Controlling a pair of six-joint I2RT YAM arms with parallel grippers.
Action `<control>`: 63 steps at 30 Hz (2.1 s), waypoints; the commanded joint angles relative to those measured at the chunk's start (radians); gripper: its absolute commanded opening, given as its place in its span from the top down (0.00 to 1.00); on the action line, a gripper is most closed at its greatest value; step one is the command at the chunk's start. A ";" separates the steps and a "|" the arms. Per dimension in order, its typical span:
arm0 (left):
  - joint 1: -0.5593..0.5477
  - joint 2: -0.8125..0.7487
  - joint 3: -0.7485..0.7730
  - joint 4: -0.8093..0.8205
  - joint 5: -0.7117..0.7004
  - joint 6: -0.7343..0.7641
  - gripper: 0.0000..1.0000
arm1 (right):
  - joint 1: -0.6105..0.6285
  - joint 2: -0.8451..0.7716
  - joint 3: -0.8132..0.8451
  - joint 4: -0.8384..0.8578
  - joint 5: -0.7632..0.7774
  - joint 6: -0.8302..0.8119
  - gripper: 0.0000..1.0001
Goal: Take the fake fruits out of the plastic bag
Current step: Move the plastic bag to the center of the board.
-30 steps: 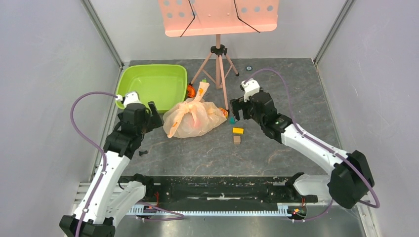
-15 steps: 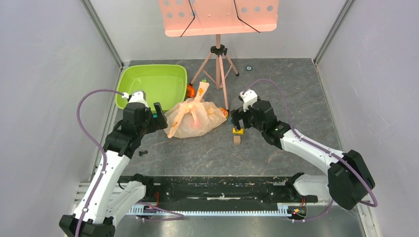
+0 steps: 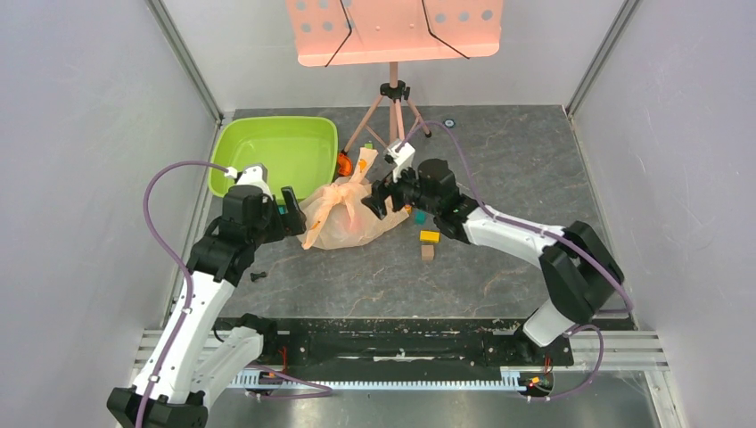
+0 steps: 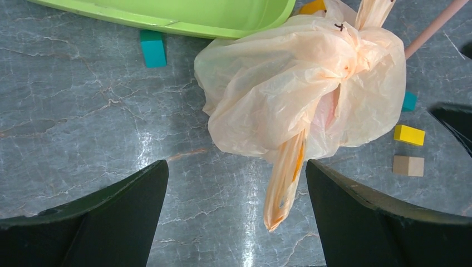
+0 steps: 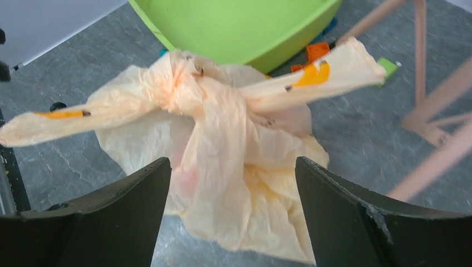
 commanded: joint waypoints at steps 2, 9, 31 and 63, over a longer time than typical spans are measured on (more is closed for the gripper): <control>-0.001 -0.029 -0.007 0.032 0.035 0.073 0.00 | 0.022 0.130 0.159 0.073 -0.081 -0.044 0.15; -0.001 -0.032 -0.011 0.039 0.053 0.078 0.00 | 0.036 0.252 0.246 0.033 -0.105 -0.121 0.11; -0.001 -0.039 -0.017 0.048 0.077 0.082 0.00 | 0.098 0.193 0.294 -0.168 0.093 -0.245 1.00; -0.368 -0.062 -0.167 0.565 0.441 0.241 0.02 | 0.131 -0.571 -0.499 -0.043 0.061 -0.364 1.00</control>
